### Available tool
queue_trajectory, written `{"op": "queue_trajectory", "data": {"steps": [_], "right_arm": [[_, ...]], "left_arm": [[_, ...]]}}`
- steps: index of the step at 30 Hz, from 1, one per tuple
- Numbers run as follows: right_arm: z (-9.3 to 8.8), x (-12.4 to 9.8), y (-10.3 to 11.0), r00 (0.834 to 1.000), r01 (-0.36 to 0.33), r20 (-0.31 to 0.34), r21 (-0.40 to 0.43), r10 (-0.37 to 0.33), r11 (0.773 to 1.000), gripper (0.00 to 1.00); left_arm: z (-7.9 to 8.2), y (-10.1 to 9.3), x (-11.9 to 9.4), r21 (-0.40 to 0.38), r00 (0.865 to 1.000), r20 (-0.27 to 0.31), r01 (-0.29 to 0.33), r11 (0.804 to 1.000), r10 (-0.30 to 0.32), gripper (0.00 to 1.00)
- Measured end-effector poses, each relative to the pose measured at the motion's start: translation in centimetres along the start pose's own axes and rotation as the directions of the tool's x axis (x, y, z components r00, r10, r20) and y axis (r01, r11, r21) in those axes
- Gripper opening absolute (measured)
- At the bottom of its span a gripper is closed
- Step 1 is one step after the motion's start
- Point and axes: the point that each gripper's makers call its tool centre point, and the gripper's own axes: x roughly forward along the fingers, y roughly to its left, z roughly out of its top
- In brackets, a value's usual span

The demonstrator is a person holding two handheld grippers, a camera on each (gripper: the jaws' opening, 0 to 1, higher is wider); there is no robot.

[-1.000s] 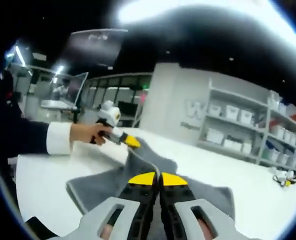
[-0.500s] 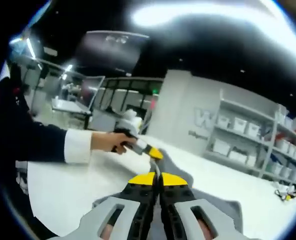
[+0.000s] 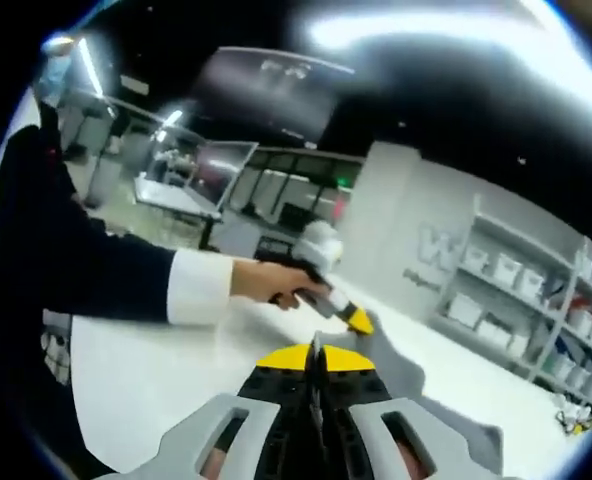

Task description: Open the folded towel by lifting each exposed corner and separating the folded layers until the towel lies flat within the target outline without major curled edges

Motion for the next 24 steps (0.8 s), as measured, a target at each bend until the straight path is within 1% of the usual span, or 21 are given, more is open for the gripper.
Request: {"op": "queue_trajectory", "data": {"steps": [3, 5, 8, 9, 13, 17, 20, 22, 24], "right_arm": [[0.1, 0.7, 1.5, 1.0, -0.025, 0.002, 0.0, 0.025, 1.0, 0.0], [-0.2, 1.3, 2.6, 0.999, -0.041, -0.01, -0.015, 0.041, 0.999, 0.0], [-0.3, 1.9, 3.5, 0.998, -0.054, -0.019, -0.024, 0.054, 0.998, 0.0], [-0.3, 2.2, 4.2, 0.997, -0.068, -0.023, -0.03, 0.067, 0.997, 0.0], [-0.7, 3.1, 5.2, 0.996, -0.083, -0.031, -0.041, 0.082, 0.996, 0.0], [-1.3, 4.5, 6.9, 0.991, -0.133, -0.031, 0.007, 0.133, 0.991, 0.0], [-1.9, 5.9, 8.0, 0.988, -0.149, -0.047, -0.015, 0.148, 0.989, 0.0], [-2.3, 6.7, 8.8, 0.985, -0.169, -0.048, -0.013, 0.168, 0.985, 0.0], [-2.9, 7.6, 9.8, 0.976, -0.208, -0.06, 0.026, 0.209, 0.978, 0.0]], "left_arm": [[-0.2, 0.6, -0.4, -0.006, 1.0, -0.011, -0.007, 1.0, 0.007, 0.04], [-0.2, 0.7, -0.7, -0.011, 1.0, -0.008, -0.008, 1.0, 0.008, 0.04], [-0.3, 0.8, -1.0, -0.008, 1.0, -0.011, -0.014, 1.0, 0.014, 0.04], [-0.4, 1.0, -1.2, -0.006, 1.0, -0.014, -0.018, 1.0, 0.017, 0.04], [-0.5, 1.8, -1.7, -0.009, 0.999, -0.016, -0.032, 0.999, 0.032, 0.04], [-1.1, 2.3, -2.0, -0.035, 0.999, -0.022, -0.043, 0.998, 0.042, 0.04], [-1.1, 2.9, -2.5, -0.044, 0.999, -0.02, -0.046, 0.998, 0.045, 0.04], [-1.1, 3.2, -2.8, -0.052, 0.999, -0.023, -0.049, 0.997, 0.048, 0.04], [-1.2, 3.7, -3.2, -0.053, 0.998, -0.025, -0.056, 0.997, 0.054, 0.04]]}}
